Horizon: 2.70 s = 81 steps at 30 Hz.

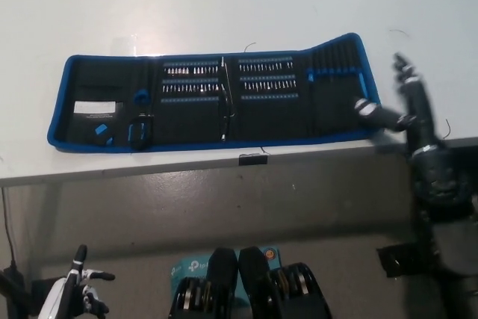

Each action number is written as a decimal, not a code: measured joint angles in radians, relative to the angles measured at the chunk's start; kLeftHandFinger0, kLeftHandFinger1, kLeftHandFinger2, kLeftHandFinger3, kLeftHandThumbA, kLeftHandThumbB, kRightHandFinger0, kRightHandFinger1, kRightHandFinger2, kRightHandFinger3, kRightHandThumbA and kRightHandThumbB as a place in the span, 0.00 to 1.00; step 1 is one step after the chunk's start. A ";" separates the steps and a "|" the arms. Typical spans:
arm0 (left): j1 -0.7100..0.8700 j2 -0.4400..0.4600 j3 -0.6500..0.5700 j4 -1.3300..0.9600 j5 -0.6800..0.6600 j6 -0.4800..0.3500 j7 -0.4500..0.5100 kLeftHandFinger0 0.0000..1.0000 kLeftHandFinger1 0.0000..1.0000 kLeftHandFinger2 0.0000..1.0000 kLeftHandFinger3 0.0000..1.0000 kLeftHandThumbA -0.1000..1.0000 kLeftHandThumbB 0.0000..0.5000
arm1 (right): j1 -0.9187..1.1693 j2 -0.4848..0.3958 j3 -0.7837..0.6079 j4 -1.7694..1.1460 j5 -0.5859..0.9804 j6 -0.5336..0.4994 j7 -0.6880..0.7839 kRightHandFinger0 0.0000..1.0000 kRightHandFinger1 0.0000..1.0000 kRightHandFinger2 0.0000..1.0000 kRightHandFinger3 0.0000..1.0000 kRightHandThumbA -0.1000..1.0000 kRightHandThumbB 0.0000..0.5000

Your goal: The robot uses its right hand to lift an edge of the toolkit kept in middle of the desk and make one fold in it

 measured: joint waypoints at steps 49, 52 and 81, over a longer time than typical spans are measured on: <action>-0.005 -0.024 0.007 0.004 0.005 -0.012 0.018 0.32 0.27 0.12 0.46 1.00 0.92 | 0.026 0.099 -0.007 0.153 -0.018 -0.118 -0.036 1.00 1.00 1.00 1.00 0.68 0.53; -0.005 -0.024 0.007 0.004 0.005 -0.012 0.018 0.34 0.28 0.13 0.46 1.00 0.91 | 0.030 0.118 -0.013 0.152 -0.019 -0.126 -0.050 0.98 1.00 1.00 1.00 0.68 0.50; -0.011 -0.025 0.005 0.009 0.011 -0.019 0.017 0.31 0.27 0.08 0.41 1.00 0.97 | 0.053 0.209 -0.064 0.138 0.012 -0.180 -0.096 0.16 0.23 0.34 1.00 0.32 0.25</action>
